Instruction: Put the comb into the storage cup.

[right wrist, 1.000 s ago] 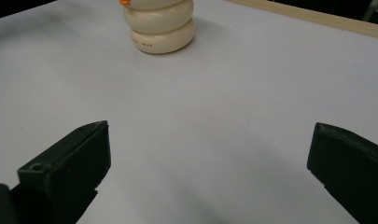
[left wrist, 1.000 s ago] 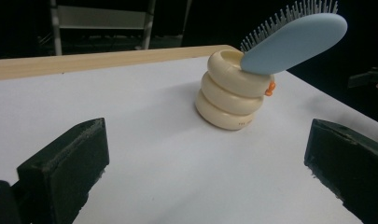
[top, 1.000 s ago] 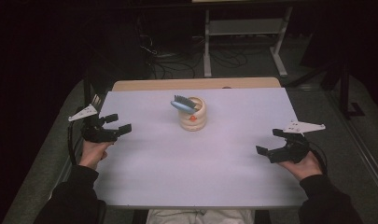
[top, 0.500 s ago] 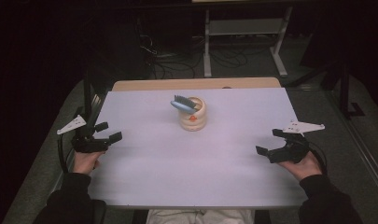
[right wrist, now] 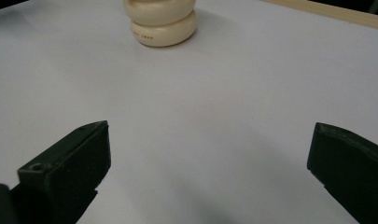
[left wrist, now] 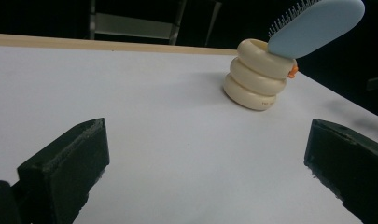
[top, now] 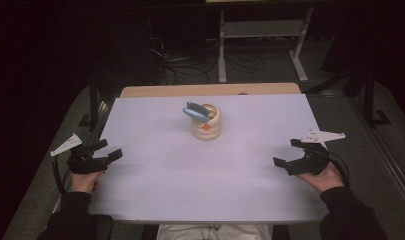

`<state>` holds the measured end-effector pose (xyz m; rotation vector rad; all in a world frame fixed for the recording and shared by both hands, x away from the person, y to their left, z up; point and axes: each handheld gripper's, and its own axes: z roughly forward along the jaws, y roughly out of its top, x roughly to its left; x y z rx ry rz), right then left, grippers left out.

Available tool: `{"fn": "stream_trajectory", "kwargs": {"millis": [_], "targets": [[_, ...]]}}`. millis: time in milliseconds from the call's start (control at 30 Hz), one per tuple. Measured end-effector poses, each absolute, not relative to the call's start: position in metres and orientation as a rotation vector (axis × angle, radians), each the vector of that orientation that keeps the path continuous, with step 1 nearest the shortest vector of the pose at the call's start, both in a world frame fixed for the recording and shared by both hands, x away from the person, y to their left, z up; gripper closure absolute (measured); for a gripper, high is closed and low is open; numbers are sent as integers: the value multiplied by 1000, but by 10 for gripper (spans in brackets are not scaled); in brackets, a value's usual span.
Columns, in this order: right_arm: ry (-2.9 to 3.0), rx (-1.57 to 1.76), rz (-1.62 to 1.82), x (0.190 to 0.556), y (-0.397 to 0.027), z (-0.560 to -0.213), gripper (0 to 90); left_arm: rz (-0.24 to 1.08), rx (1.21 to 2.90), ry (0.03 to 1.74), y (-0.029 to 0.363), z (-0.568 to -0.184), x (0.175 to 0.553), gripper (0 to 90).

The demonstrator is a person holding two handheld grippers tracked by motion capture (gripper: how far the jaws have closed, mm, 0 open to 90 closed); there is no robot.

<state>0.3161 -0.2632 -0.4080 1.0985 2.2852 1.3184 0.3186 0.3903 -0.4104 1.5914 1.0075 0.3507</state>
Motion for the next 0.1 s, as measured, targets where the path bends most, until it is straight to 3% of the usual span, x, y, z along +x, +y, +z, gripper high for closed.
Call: {"fn": "stream_trajectory", "kwargs": {"millis": [100], "targets": [[2288,1100,1317,316,-263,-408,0,349,1589,1003,390,-410,318,0]]}}
